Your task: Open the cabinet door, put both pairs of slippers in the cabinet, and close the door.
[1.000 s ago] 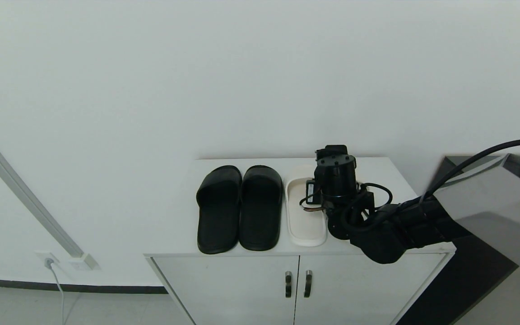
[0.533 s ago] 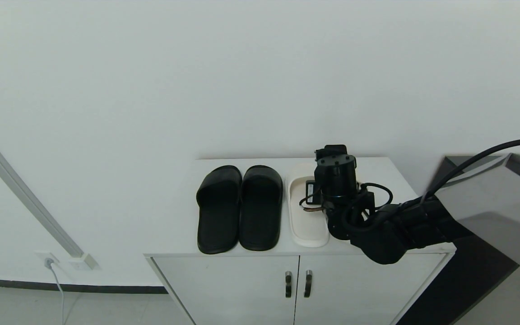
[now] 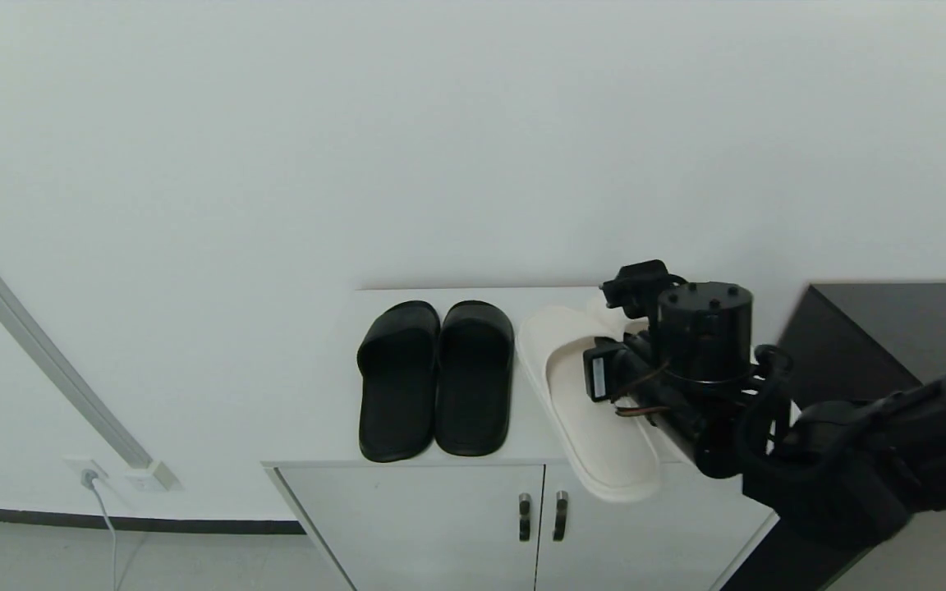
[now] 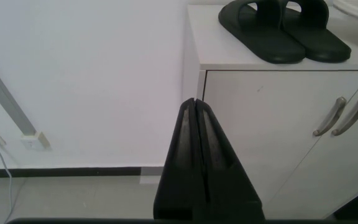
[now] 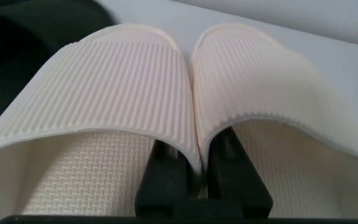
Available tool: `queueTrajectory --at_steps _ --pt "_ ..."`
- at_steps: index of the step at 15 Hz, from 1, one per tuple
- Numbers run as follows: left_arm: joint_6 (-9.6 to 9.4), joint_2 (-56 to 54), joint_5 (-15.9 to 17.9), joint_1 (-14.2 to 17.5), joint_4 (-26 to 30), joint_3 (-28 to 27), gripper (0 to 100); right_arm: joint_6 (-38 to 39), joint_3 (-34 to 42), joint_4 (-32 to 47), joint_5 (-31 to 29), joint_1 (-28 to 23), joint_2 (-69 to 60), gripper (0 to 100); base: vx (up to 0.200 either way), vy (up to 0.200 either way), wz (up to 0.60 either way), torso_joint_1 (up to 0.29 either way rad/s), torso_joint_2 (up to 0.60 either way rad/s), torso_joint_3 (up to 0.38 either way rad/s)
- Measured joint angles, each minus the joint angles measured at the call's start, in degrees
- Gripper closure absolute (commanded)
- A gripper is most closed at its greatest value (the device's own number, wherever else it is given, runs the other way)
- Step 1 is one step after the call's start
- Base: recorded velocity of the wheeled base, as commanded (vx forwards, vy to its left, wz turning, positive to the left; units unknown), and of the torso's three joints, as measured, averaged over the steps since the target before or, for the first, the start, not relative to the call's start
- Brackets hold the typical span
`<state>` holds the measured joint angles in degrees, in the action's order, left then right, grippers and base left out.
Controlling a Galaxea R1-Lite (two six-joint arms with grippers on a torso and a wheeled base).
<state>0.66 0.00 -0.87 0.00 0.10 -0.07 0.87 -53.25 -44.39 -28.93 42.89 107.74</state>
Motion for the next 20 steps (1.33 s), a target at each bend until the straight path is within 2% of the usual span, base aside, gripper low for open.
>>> queueTrajectory --at_steps 4,7,17,20 --pt "-0.06 0.00 -0.02 0.00 0.00 -0.02 100 -0.84 11.22 0.57 14.51 1.27 -11.96 100 0.000 0.000 0.00 0.000 0.00 0.000" --pt "-0.09 0.00 -0.04 0.00 0.00 -0.02 100 -0.33 15.30 6.84 22.00 2.86 -17.99 100 0.000 0.000 0.00 0.000 0.00 0.000" --pt "-0.23 0.00 0.02 0.00 0.00 0.02 100 0.39 17.12 7.41 23.21 3.94 -20.81 100 0.000 0.000 0.00 0.000 0.00 0.000" --pt "-0.22 0.00 0.00 0.00 0.00 0.00 100 0.37 17.15 7.35 23.14 3.91 -20.92 100 -0.200 0.000 0.00 0.002 0.00 -0.001"
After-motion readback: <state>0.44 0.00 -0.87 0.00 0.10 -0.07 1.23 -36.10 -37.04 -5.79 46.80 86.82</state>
